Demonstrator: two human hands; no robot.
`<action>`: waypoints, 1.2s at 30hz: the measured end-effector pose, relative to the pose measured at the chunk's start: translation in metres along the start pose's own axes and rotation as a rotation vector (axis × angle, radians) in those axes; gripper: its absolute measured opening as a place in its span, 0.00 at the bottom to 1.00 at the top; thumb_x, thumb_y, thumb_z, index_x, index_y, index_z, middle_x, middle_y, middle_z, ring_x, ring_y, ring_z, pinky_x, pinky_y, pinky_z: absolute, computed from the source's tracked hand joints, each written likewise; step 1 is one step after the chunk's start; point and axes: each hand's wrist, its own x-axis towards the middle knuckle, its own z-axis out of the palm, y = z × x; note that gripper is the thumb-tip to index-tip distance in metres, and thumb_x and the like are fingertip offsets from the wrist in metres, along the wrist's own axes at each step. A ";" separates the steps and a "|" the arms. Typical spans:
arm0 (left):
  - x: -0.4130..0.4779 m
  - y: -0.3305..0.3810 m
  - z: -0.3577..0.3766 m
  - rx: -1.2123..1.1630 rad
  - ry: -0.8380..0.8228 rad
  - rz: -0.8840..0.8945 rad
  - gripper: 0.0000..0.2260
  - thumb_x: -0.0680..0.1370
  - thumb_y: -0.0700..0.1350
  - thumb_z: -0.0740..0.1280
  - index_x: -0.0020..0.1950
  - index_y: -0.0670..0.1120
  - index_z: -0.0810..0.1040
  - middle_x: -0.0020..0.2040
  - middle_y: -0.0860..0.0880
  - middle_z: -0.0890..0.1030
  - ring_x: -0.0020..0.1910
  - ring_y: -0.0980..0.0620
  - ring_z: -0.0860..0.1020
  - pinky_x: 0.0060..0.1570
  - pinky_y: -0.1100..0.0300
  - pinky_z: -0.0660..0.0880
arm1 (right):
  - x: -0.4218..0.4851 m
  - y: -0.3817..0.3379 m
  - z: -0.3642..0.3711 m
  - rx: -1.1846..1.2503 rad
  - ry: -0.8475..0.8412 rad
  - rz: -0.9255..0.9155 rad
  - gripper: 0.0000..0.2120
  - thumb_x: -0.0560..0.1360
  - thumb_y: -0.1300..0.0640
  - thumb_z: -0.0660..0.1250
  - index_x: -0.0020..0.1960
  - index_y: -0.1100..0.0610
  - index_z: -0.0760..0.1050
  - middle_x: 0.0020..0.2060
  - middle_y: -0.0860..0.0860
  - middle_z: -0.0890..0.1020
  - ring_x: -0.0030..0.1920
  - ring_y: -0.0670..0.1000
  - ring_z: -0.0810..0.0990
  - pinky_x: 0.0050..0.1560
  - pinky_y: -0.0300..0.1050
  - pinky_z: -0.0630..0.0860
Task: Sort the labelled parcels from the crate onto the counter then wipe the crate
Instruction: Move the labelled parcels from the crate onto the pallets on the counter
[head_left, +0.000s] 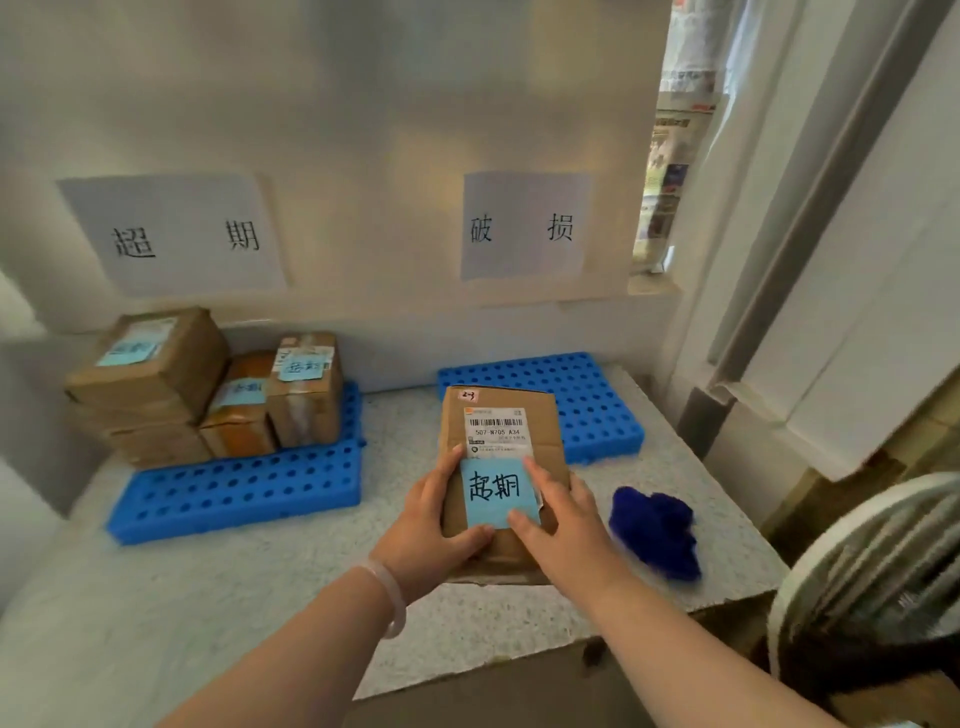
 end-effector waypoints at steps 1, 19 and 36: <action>0.001 -0.010 -0.015 0.005 0.022 -0.013 0.40 0.73 0.55 0.73 0.73 0.72 0.49 0.72 0.53 0.62 0.66 0.52 0.68 0.65 0.49 0.73 | 0.009 -0.008 0.015 0.009 -0.012 -0.023 0.31 0.77 0.43 0.66 0.76 0.34 0.57 0.72 0.46 0.58 0.70 0.47 0.63 0.69 0.50 0.71; 0.011 -0.106 -0.140 -0.082 0.264 -0.241 0.39 0.75 0.52 0.72 0.76 0.67 0.49 0.68 0.55 0.62 0.62 0.59 0.64 0.59 0.63 0.65 | 0.118 -0.084 0.157 -0.123 -0.345 -0.149 0.32 0.76 0.38 0.63 0.75 0.31 0.52 0.75 0.44 0.55 0.72 0.49 0.62 0.70 0.54 0.69; -0.001 -0.180 -0.164 -0.266 0.644 -0.632 0.39 0.68 0.57 0.74 0.70 0.76 0.55 0.67 0.55 0.67 0.65 0.51 0.69 0.64 0.45 0.73 | 0.198 -0.120 0.277 -0.241 -0.840 -0.205 0.32 0.76 0.40 0.66 0.75 0.31 0.56 0.78 0.46 0.50 0.77 0.52 0.56 0.74 0.55 0.62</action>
